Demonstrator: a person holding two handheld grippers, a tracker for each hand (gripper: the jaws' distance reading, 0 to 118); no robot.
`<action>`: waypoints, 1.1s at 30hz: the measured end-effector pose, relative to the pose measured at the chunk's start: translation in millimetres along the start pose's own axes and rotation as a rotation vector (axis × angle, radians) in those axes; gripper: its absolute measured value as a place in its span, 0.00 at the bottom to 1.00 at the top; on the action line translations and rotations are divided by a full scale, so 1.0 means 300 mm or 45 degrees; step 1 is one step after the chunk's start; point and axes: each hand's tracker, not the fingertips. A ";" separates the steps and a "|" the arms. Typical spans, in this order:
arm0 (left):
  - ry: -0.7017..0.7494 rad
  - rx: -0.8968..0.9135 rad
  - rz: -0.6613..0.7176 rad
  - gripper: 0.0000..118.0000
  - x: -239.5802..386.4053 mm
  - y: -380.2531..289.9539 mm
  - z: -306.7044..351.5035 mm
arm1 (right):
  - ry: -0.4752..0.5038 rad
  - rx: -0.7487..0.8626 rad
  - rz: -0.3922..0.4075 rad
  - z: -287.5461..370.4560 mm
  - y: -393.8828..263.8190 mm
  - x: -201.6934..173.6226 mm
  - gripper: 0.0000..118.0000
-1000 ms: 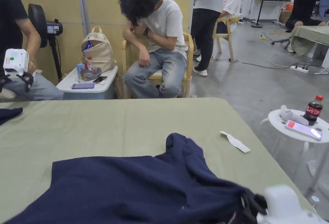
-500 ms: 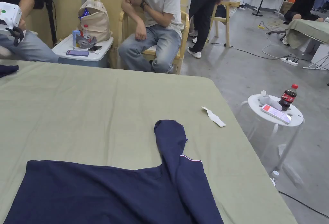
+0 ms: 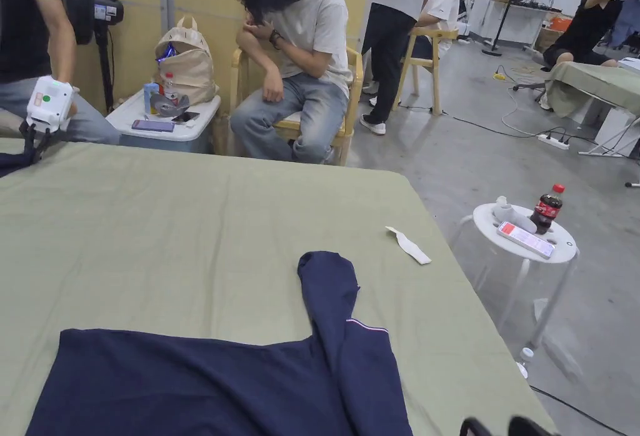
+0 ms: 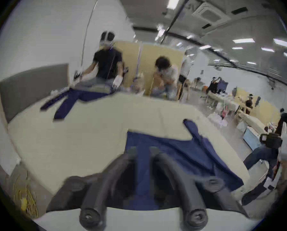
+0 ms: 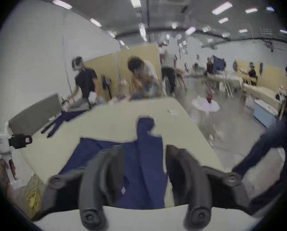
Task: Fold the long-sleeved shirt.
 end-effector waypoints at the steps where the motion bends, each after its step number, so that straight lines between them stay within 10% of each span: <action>1: 0.010 0.061 -0.012 0.02 0.048 0.023 -0.021 | 0.008 0.027 0.037 -0.035 0.019 -0.024 0.31; 5: -0.011 0.064 -0.036 0.00 0.123 0.053 -0.145 | -0.049 -0.006 0.090 -0.190 0.025 -0.104 0.00; 14: -0.100 -0.147 0.152 0.00 0.037 -0.083 -0.463 | 0.029 -0.151 0.131 -0.744 0.011 -0.044 0.02; 15: -0.109 -0.165 0.174 0.00 0.021 -0.093 -0.491 | 0.045 -0.151 0.129 -0.843 0.037 -0.013 0.15; 17: -0.093 -0.186 0.168 0.00 0.084 -0.035 -0.494 | 0.179 -0.281 0.085 -1.125 0.095 0.066 0.74; 18: -0.085 -0.195 0.164 0.00 0.080 -0.042 -0.518 | 0.194 -0.377 0.059 -1.266 0.114 0.095 0.82; 24: -0.078 -0.245 0.114 0.00 0.109 -0.088 -0.663 | 0.033 -0.792 0.055 -1.988 -0.010 0.242 0.79; 29: -0.058 -0.322 0.105 0.00 0.114 -0.141 -0.746 | -0.031 -0.973 -0.061 -2.194 -0.161 0.251 0.79; 30: -0.052 -0.334 0.102 0.00 0.118 -0.148 -0.752 | -0.058 -0.793 0.051 -2.115 -0.129 0.214 0.79; 32: -0.050 -0.349 0.110 0.00 0.123 -0.156 -0.752 | -0.057 -0.837 0.106 -2.106 -0.116 0.197 0.69; 33: -0.055 -0.356 0.119 0.00 0.121 -0.160 -0.753 | -0.013 -0.814 0.143 -2.088 -0.103 0.192 0.49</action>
